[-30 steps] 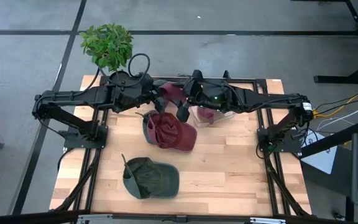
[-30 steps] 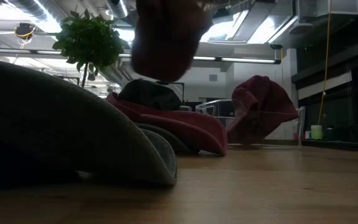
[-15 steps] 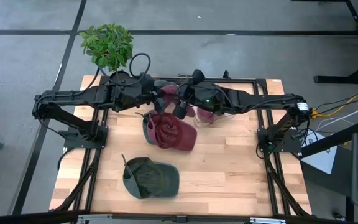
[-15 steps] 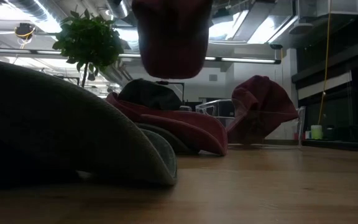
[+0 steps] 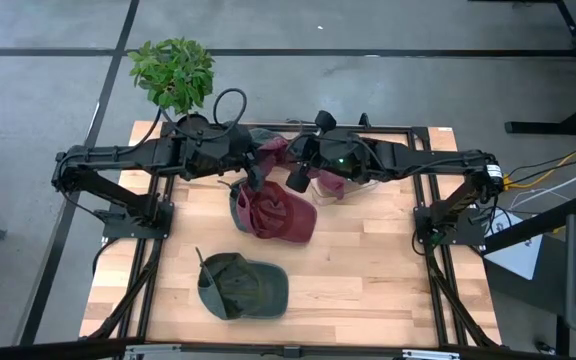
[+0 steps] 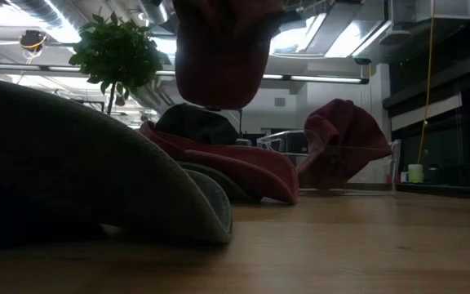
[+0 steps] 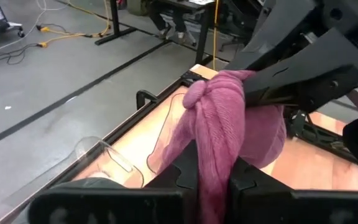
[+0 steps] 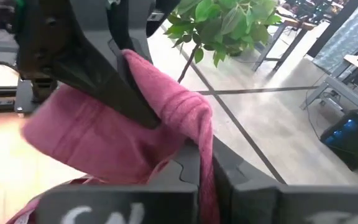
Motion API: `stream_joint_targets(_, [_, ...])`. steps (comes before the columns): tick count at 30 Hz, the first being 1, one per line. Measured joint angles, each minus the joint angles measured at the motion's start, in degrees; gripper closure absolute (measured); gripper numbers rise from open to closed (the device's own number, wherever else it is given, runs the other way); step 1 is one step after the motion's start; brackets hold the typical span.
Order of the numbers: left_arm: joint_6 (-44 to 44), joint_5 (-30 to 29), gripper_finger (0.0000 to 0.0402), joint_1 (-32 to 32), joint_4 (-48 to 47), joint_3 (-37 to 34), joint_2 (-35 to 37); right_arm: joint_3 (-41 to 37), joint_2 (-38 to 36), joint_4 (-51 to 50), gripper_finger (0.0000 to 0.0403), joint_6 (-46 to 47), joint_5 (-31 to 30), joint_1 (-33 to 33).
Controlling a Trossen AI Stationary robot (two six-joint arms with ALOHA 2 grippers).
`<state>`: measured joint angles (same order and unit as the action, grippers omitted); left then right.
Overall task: Pick & Place hat
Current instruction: Put the bottom red cap into the right transparent bin
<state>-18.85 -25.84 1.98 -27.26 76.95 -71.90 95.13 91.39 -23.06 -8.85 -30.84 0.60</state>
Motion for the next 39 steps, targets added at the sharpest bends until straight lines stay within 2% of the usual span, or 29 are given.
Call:
stream_joint_targets(5, [0.34,2.49,0.0341,0.0,0.07,0.0,0.02,0.0,-0.07,-0.25,0.0396,-0.25,-0.06,0.07])
stream_joint_targets(11, [0.1,11.06,0.0268,0.0,0.88,0.0,0.02,0.0,-0.97,-3.74,0.0399,-0.82,0.32,1.72])
stream_joint_targets(15, [0.11,15.68,0.0225,0.0,0.94,0.0,0.02,0.0,-3.77,-5.27,0.0401,-0.78,3.91,4.17])
stream_joint_targets(18, [0.11,17.79,0.0208,0.0,0.93,0.0,0.02,0.01,-6.24,-7.83,0.0401,-0.78,6.12,6.25])
stream_joint_targets(23, [0.0,18.57,0.02,-0.03,0.93,0.0,0.02,0.0,-10.22,-14.19,0.0401,-0.63,9.87,10.02])
stream_joint_targets(29, [-0.04,18.31,0.0206,-0.02,1.02,0.0,0.02,0.0,-13.65,-19.88,0.0401,-1.09,10.98,13.23])
stream_joint_targets(39, [-0.04,18.27,0.0208,-0.05,2.57,0.0,0.02,0.0,-15.19,-24.4,0.0401,-6.69,18.59,18.95])
